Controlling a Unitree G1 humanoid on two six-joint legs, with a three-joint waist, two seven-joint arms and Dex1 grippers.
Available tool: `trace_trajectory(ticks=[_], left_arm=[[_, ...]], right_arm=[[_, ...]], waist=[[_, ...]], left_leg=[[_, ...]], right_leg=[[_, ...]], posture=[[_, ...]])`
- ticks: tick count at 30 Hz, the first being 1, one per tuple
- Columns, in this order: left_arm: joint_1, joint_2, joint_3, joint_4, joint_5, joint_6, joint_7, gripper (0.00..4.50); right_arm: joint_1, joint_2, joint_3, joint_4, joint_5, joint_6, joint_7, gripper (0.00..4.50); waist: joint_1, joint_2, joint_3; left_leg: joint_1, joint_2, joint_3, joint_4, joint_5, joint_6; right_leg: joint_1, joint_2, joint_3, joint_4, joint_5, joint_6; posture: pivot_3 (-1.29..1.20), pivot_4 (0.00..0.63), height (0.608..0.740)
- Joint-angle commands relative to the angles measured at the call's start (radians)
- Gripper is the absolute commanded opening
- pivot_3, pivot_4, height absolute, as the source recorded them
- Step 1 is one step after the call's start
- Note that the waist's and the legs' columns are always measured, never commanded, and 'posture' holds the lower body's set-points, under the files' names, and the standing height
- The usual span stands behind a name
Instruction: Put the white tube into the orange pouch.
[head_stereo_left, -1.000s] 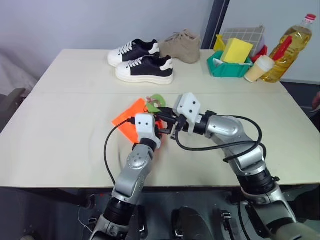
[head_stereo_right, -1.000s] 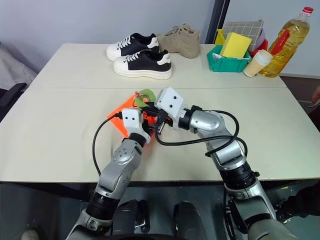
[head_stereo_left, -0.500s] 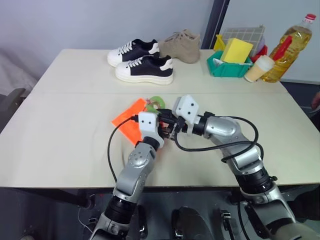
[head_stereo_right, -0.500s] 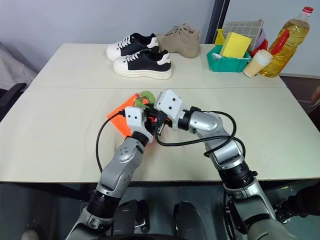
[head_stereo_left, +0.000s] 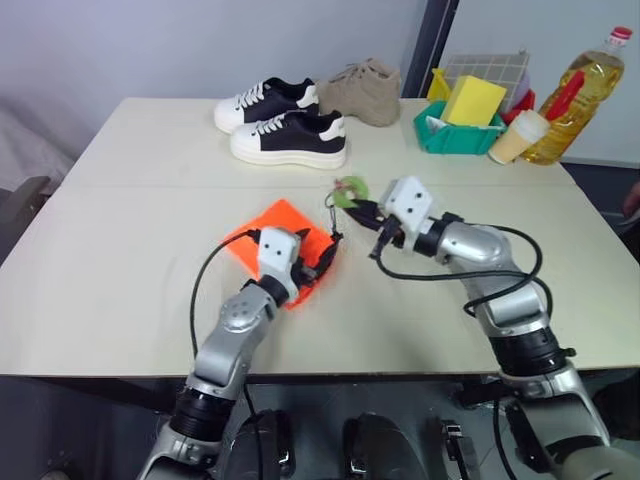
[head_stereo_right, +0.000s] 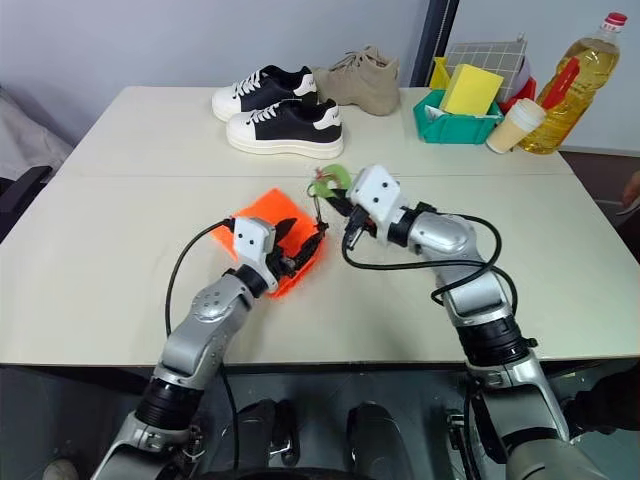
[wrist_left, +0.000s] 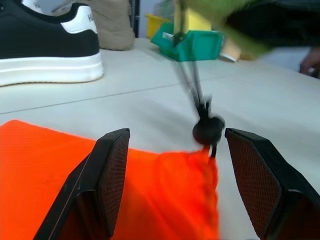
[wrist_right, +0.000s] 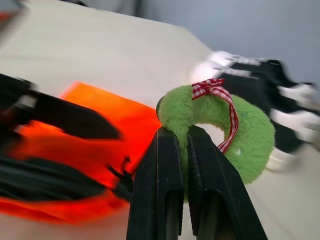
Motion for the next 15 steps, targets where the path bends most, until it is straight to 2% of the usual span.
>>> trace_trajectory(ticks=[1, 4, 6, 8, 15], left_arm=[[-0.028, 0.040, 0.049, -0.034, -0.076, -0.001, -0.115, 3.27], [-0.101, 0.113, 0.098, 0.039, -0.133, 0.013, -0.249, 3.27], [-0.182, 0.173, 0.097, 0.131, -0.135, -0.006, -0.376, 3.77], [-0.271, 0.220, 0.077, 0.239, -0.119, -0.037, -0.503, 4.48], [-0.529, 0.223, 0.046, 0.620, -0.091, -0.117, -0.833, 4.48]], right_arm=[[0.030, -0.022, -0.042, -0.109, 0.014, 0.020, -0.012, 0.00], [0.067, -0.016, -0.039, -0.174, 0.016, 0.047, -0.032, 0.00], [0.092, -0.009, -0.040, -0.201, 0.014, 0.051, -0.047, 0.00], [0.118, -0.006, -0.048, -0.227, 0.021, 0.055, -0.056, 0.00], [0.181, -0.008, -0.030, -0.290, 0.014, 0.047, -0.060, 0.00]], waist=[[0.000, 0.000, 0.000], [-0.001, 0.000, 0.000], [-0.001, 0.000, 0.000], [0.001, 0.000, 0.000], [0.002, 0.000, 0.000]], left_leg=[[0.000, 0.000, 0.000, -0.001, 0.000, 0.000], [0.001, 0.000, 0.000, -0.004, 0.001, -0.002], [0.002, 0.000, 0.000, -0.006, 0.002, -0.003], [0.002, 0.000, 0.000, -0.007, 0.003, -0.004], [0.001, -0.002, 0.002, -0.008, 0.004, -0.006]], right_leg=[[0.000, 0.000, 0.000, -0.001, 0.000, 0.000], [0.000, 0.000, 0.000, -0.002, 0.000, 0.000], [-0.001, 0.001, 0.000, -0.002, 0.001, 0.001], [-0.001, 0.001, -0.001, -0.002, 0.001, 0.002], [0.000, 0.002, -0.002, -0.006, 0.002, 0.003]], posture=[[0.00, 0.150, 0.740], [0.00, 0.150, 0.740], [0.00, 0.150, 0.740], [0.00, 0.150, 0.740], [0.00, 0.150, 0.740]])
